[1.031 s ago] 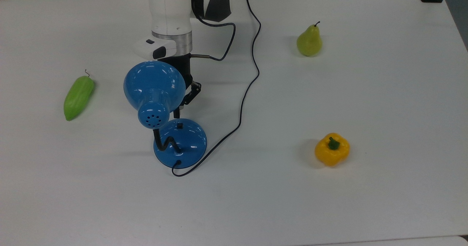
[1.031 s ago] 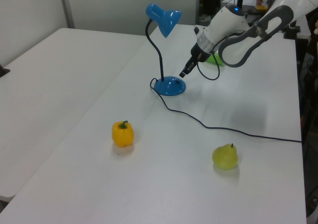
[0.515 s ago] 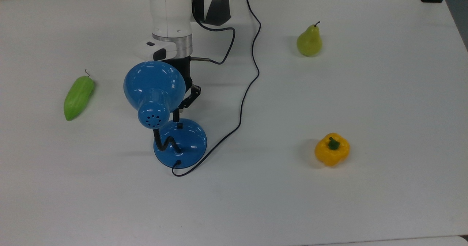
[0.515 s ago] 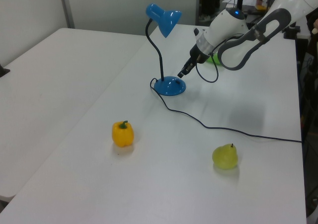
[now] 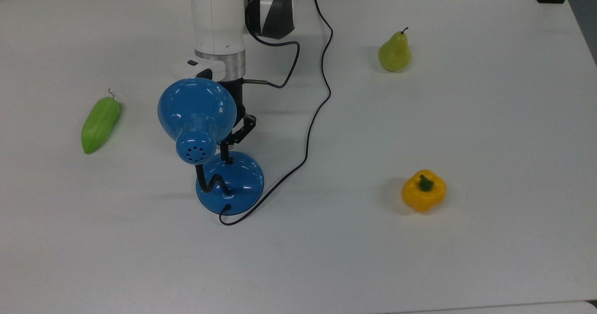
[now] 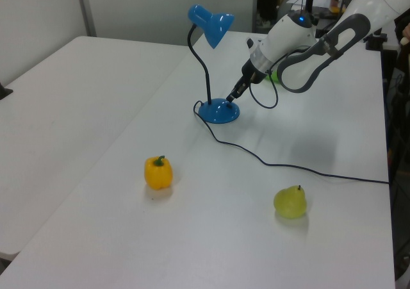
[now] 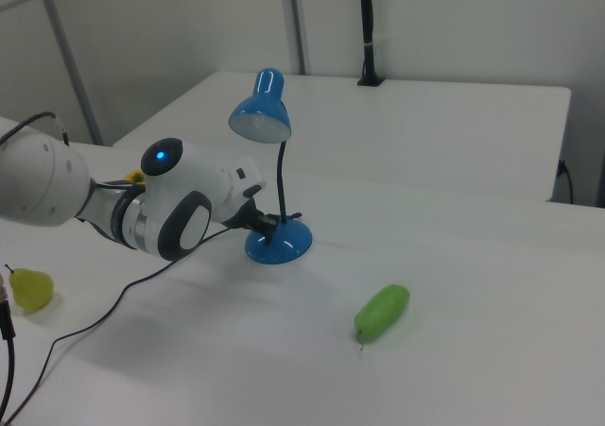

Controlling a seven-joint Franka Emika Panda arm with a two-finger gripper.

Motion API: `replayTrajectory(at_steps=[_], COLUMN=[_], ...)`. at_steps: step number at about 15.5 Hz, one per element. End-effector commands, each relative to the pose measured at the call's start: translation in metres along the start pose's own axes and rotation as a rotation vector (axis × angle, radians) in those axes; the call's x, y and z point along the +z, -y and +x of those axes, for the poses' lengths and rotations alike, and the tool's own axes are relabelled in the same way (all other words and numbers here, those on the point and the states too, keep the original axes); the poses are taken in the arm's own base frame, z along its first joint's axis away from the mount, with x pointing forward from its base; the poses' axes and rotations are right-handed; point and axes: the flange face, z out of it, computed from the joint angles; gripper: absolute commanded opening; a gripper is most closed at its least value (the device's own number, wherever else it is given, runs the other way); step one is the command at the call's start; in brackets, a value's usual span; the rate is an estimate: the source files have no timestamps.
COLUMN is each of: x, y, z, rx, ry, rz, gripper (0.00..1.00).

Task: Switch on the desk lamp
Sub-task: 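Press down on the lamp base switch with the gripper fingers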

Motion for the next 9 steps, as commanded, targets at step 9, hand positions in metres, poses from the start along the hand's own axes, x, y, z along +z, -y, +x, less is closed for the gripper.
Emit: replayTrajectory(at_steps=[9], x=[0.0068], y=[0.0029], z=[0.0013], rx=[0.013], ry=[-0.016], rz=[-0.001], gripper=[0.0])
